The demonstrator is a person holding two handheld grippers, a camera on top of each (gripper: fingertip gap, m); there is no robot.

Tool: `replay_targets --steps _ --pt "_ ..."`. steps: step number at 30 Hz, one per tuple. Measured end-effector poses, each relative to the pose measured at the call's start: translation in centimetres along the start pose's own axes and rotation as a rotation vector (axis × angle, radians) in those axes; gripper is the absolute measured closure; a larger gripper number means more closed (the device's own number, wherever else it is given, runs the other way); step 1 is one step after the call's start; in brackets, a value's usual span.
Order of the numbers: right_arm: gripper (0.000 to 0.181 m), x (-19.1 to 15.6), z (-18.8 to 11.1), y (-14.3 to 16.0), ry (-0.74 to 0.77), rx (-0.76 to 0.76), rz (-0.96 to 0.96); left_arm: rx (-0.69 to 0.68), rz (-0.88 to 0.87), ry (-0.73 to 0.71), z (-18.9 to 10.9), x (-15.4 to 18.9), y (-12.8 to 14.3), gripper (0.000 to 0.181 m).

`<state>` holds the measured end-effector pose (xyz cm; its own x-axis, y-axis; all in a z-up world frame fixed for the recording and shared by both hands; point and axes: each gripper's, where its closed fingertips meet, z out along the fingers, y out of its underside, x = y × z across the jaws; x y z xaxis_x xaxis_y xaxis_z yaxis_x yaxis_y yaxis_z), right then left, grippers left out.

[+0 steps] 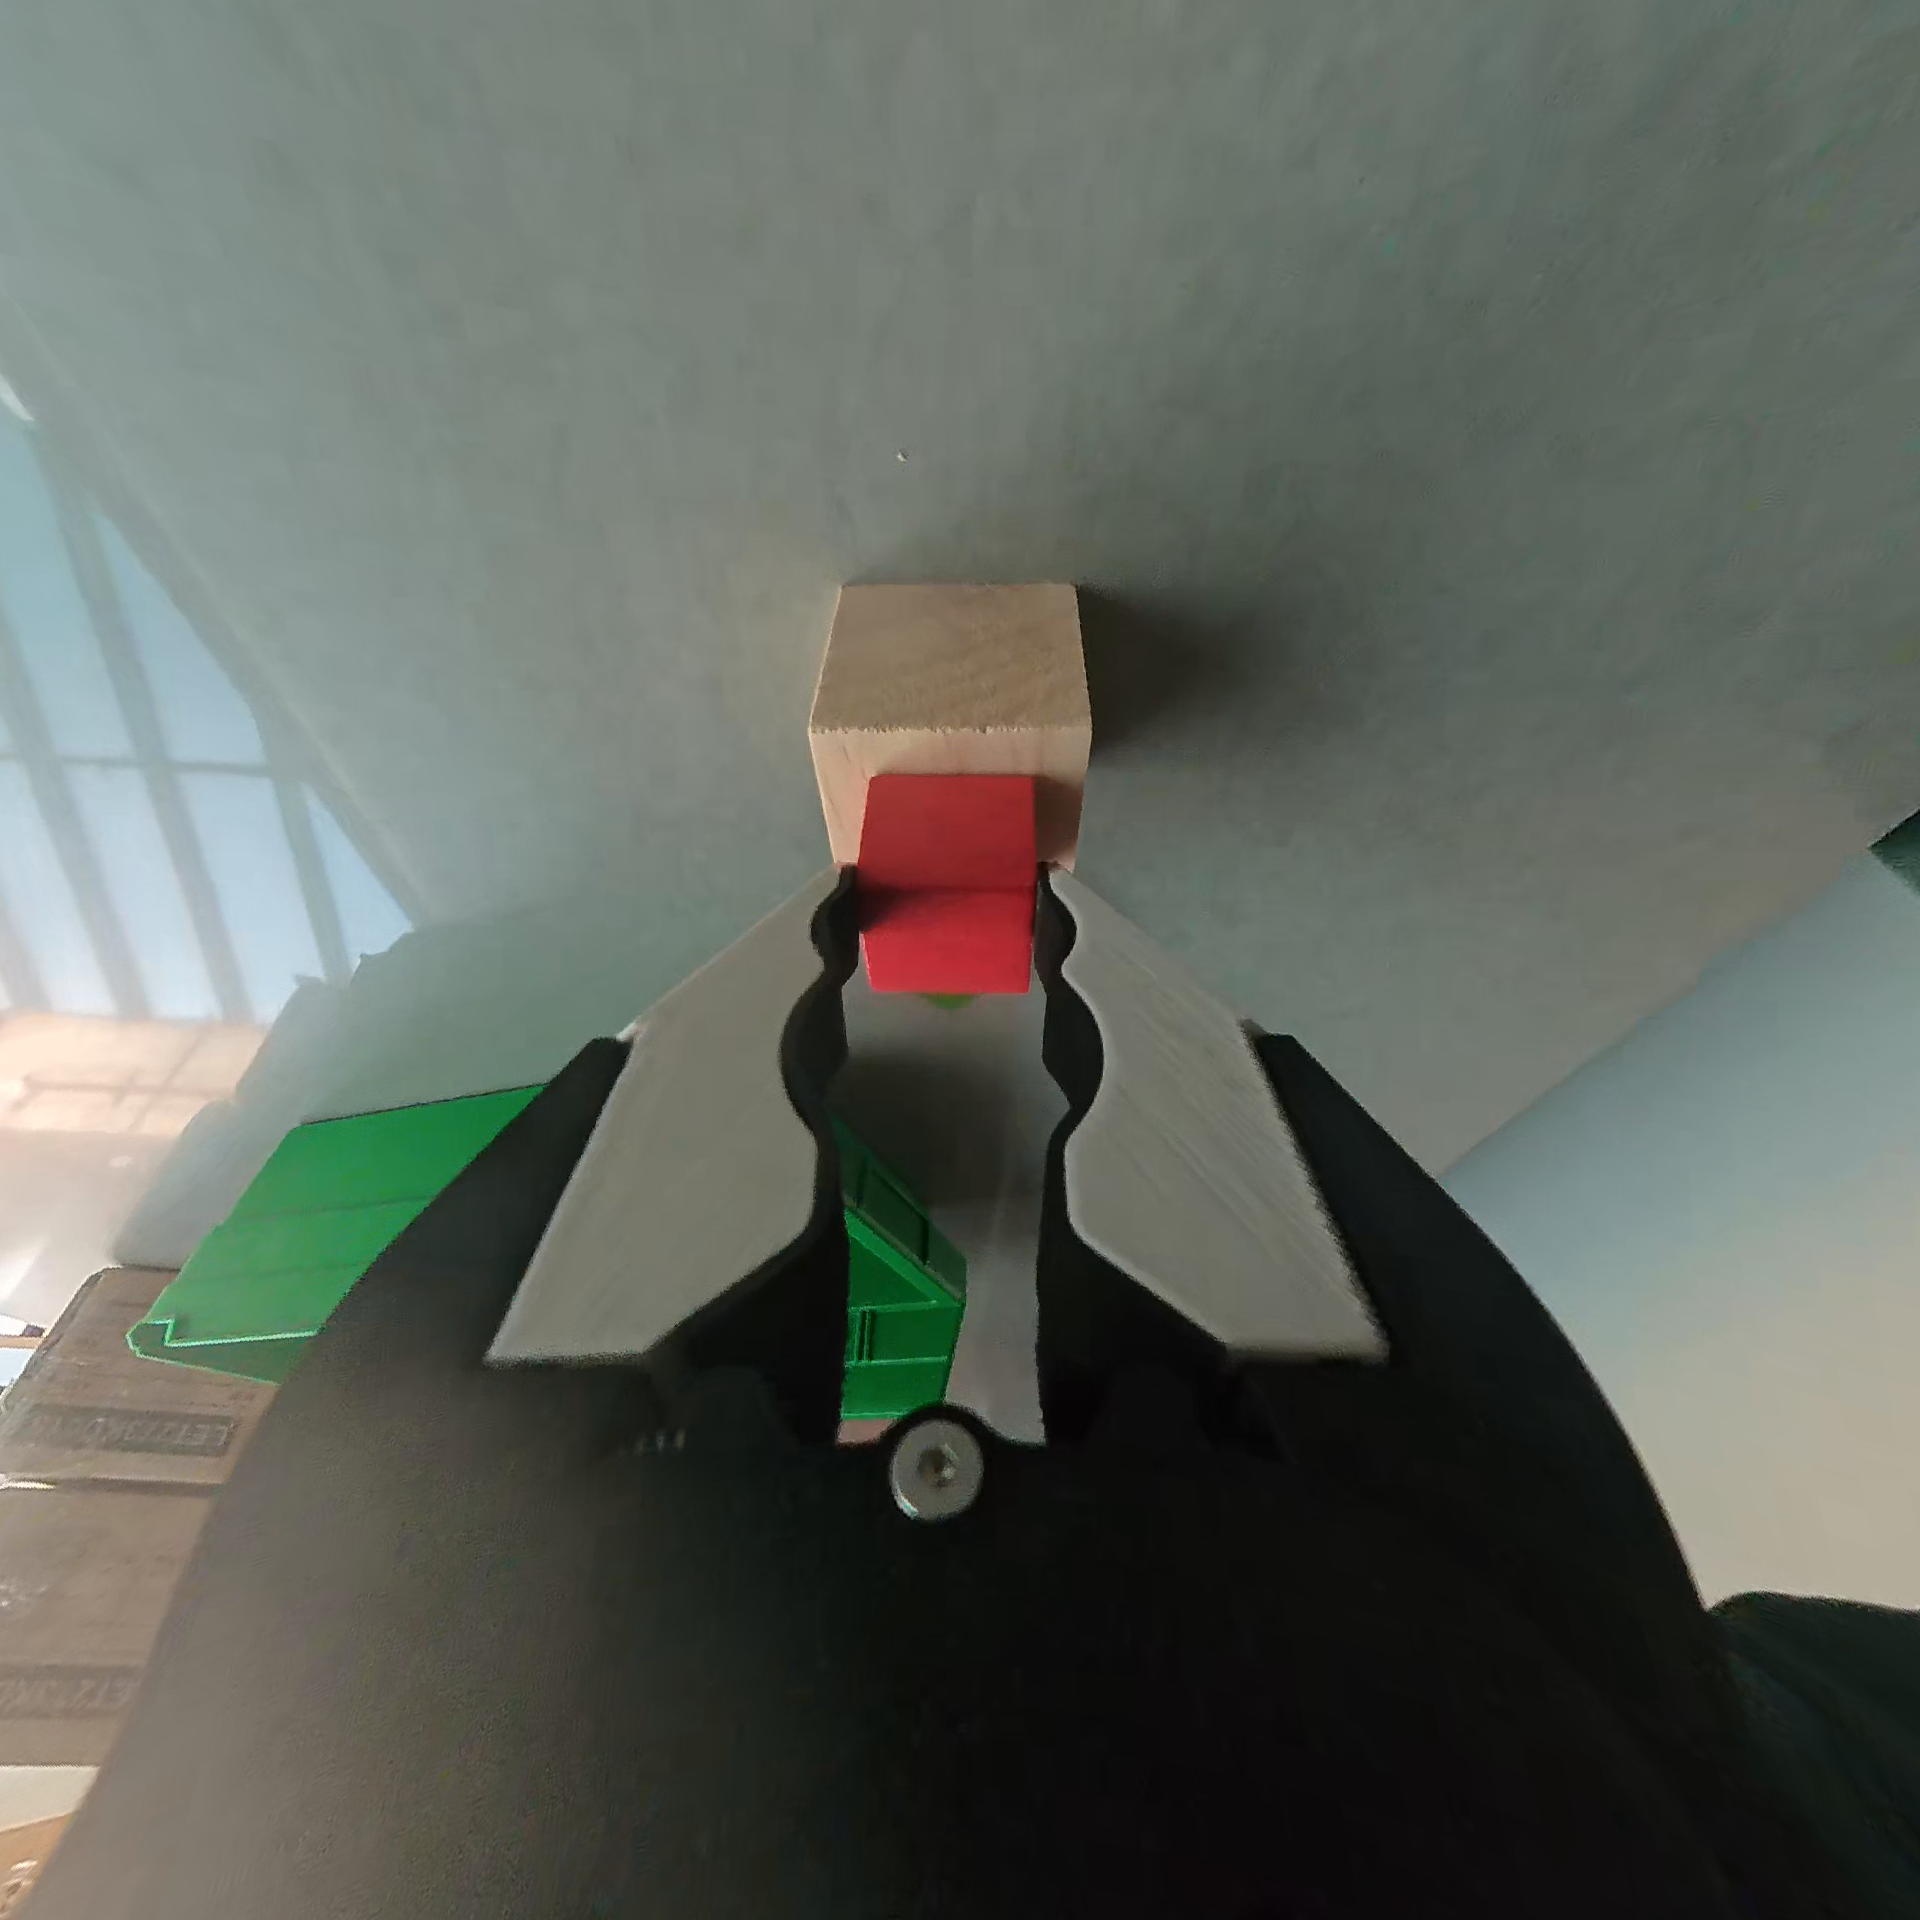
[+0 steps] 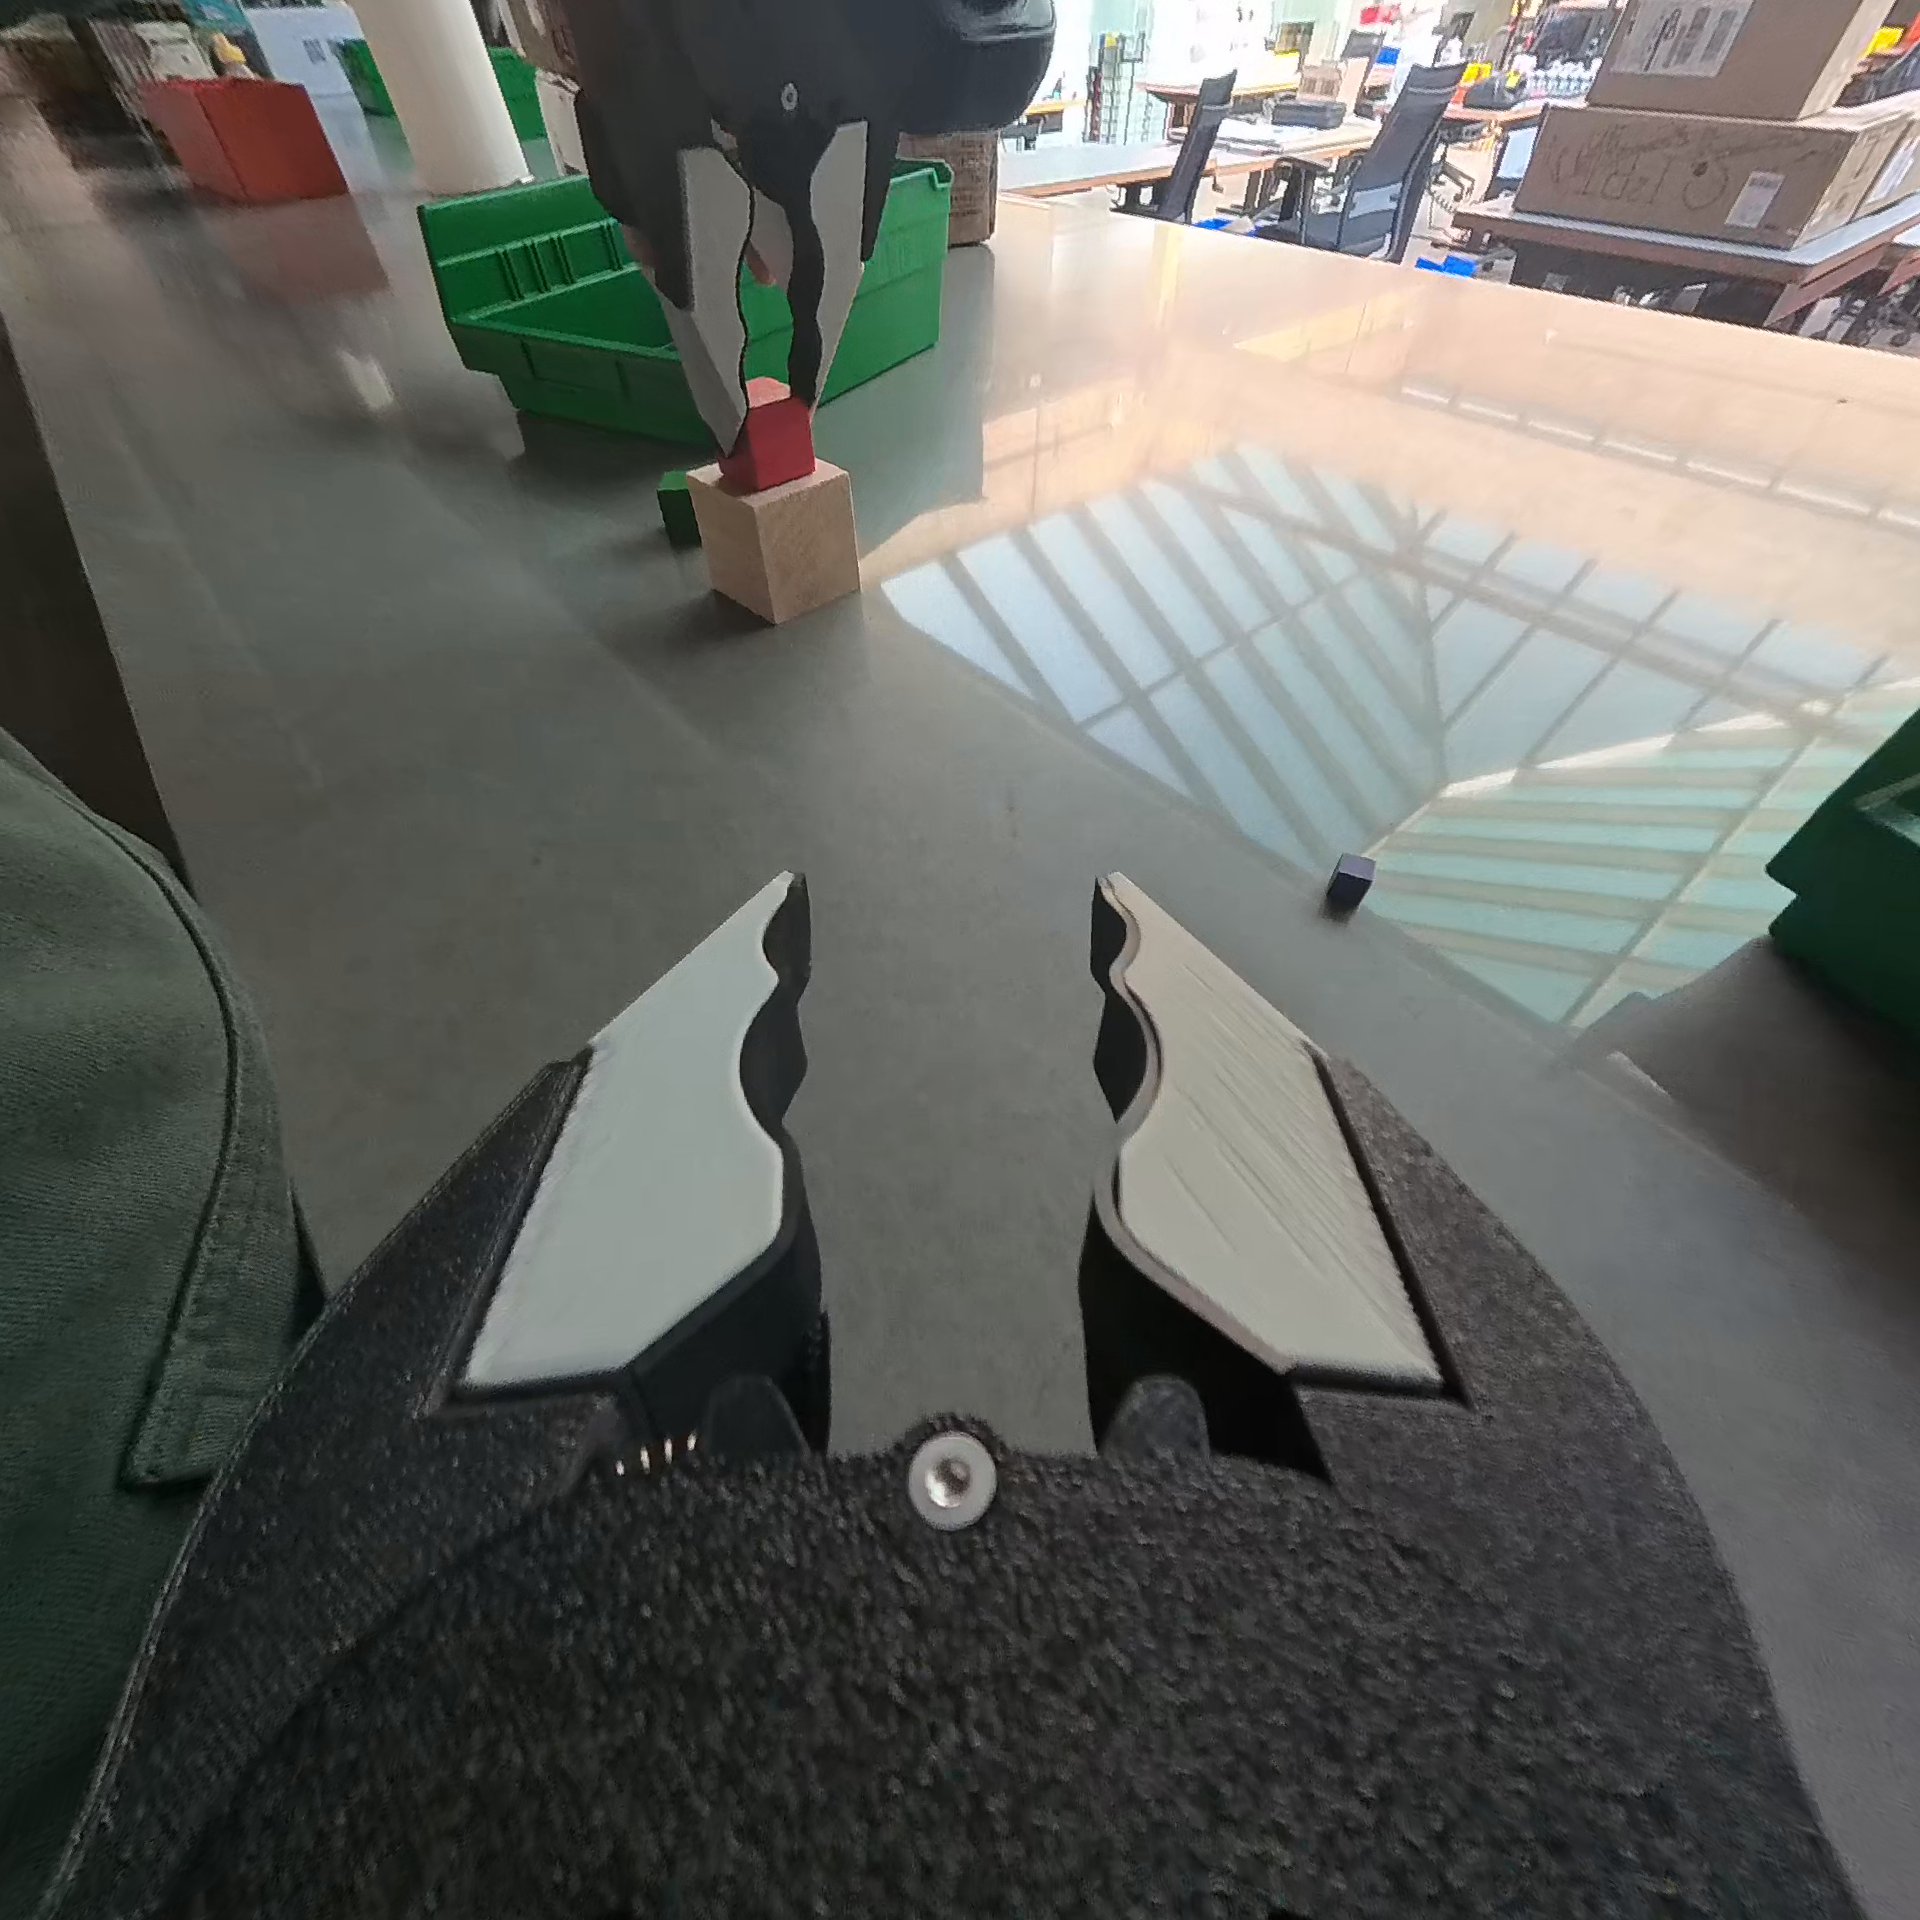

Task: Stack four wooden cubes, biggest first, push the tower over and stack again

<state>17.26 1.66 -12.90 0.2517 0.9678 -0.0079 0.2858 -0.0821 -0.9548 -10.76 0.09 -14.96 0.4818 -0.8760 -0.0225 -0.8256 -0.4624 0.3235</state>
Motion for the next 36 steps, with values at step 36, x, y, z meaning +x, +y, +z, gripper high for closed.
replay_targets --steps 36 --pt "0.130 -0.1 0.4 -0.2 -0.016 -0.023 -0.011 0.578 -0.065 -0.013 -0.8 0.1 -0.5 0.150"
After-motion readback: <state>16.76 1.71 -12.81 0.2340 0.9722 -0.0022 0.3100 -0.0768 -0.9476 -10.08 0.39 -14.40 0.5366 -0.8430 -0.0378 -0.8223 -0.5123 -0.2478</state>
